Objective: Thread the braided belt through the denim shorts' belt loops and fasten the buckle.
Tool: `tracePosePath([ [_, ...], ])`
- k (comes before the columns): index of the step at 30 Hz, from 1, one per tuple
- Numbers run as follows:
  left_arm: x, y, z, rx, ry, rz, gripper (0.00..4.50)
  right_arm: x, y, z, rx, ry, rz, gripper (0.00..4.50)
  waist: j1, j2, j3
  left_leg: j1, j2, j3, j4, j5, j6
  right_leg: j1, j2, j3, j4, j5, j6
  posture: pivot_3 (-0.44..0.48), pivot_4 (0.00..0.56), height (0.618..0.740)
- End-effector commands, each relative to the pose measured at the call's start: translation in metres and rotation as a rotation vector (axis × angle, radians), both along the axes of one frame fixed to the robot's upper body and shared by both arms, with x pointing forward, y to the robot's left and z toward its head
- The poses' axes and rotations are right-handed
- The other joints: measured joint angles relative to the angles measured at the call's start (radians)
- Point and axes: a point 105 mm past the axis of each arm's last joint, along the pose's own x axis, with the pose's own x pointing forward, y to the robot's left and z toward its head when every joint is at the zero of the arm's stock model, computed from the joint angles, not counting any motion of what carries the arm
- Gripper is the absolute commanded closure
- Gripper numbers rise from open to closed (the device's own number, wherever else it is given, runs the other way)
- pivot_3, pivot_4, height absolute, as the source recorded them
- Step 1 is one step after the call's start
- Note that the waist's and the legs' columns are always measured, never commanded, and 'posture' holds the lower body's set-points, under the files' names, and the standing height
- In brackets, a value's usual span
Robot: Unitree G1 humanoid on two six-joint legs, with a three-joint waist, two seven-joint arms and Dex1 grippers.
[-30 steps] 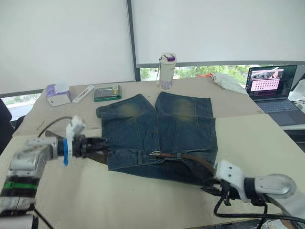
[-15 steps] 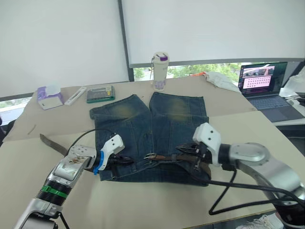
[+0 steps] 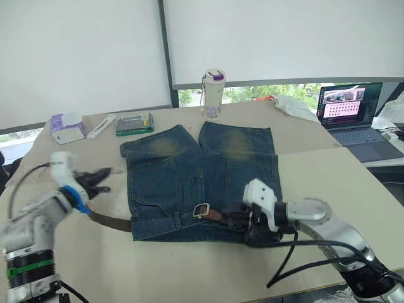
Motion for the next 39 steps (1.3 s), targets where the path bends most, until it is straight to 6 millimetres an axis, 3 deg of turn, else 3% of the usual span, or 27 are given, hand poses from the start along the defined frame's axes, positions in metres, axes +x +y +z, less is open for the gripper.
tracePosePath([
  [1,-0.017,0.035,0.0,-0.01,0.018,0.146,3.65,-0.005,0.011,0.023,0.066,-0.077,0.049,2.97,0.002,0.0,0.0,0.0,0.0,0.0,0.0,0.0,0.0,0.0,0.0,0.0,0.0,0.0,0.0,0.0,0.15,0.74],
  [9,-0.028,0.053,-0.025,0.055,0.119,0.239,0.96,0.008,0.02,0.029,0.071,-0.16,0.002,0.22,0.02,-0.002,0.0,0.0,-0.001,-0.001,0.0,0.0,-0.002,0.001,-0.001,-0.002,0.0,0.0,0.0,0.0,0.15,0.74],
  [10,-0.028,0.054,-0.03,0.074,0.139,0.243,0.63,0.009,0.02,0.028,0.063,-0.166,-0.002,0.0,0.02,-0.002,0.0,0.0,-0.001,-0.001,0.0,0.0,-0.002,0.001,-0.001,-0.002,0.0,0.0,0.0,0.0,0.15,0.74],
  [12,-0.027,0.051,-0.039,0.132,0.177,0.22,0.03,0.008,0.021,0.024,0.049,-0.168,0.002,0.0,0.017,-0.002,0.0,0.0,-0.001,-0.001,0.0,0.002,-0.005,0.0,-0.001,-0.002,0.0,0.0,0.0,0.0,0.15,0.74],
  [23,0.0,0.023,-0.082,0.528,0.311,0.105,0.03,0.005,0.017,0.013,0.008,-0.172,-0.012,0.0,0.021,0.0,-0.001,0.0,-0.001,-0.001,0.0,0.002,-0.005,0.0,-0.001,-0.002,0.0,0.0,0.0,0.0,0.15,0.74],
  [26,0.002,0.019,-0.091,0.546,0.323,0.103,0.03,0.004,0.016,0.012,0.0,-0.175,-0.015,0.0,0.021,0.004,-0.003,0.0,-0.001,-0.001,0.0,0.0,-0.003,0.001,-0.001,-0.002,0.0,0.0,0.0,0.0,0.15,0.74],
  [28,0.003,0.019,-0.09,0.44,0.301,0.144,0.03,0.004,0.016,0.012,-0.003,-0.176,-0.019,0.0,0.021,0.006,-0.005,0.0,-0.001,-0.001,0.0,-0.001,0.0,0.001,-0.001,-0.002,0.0,0.0,0.0,0.0,0.15,0.74],
  [30,0.008,0.021,-0.079,0.228,0.254,0.215,0.03,0.005,0.015,0.013,-0.005,-0.178,-0.025,0.0,0.023,0.006,-0.005,0.0,-0.001,-0.001,0.0,-0.001,0.0,0.001,-0.002,-0.002,0.001,0.0,0.0,0.0,0.15,0.74],
  [33,0.013,0.014,-0.075,-0.01,0.26,0.207,0.03,0.005,0.015,0.012,-0.013,-0.18,-0.023,0.0,0.021,0.004,-0.004,-0.001,-0.001,-0.002,0.001,-0.001,0.0,0.001,-0.001,-0.003,0.001,0.0,0.0,0.0,0.15,0.74],
  [39,0.023,-0.005,-0.081,-0.256,0.338,0.126,0.03,0.007,0.019,0.018,-0.018,-0.191,-0.011,0.0,0.021,0.004,-0.004,0.0,-0.003,-0.003,0.001,0.001,-0.003,0.001,-0.002,-0.004,0.001,0.0,0.0,0.0,0.15,0.74],
])
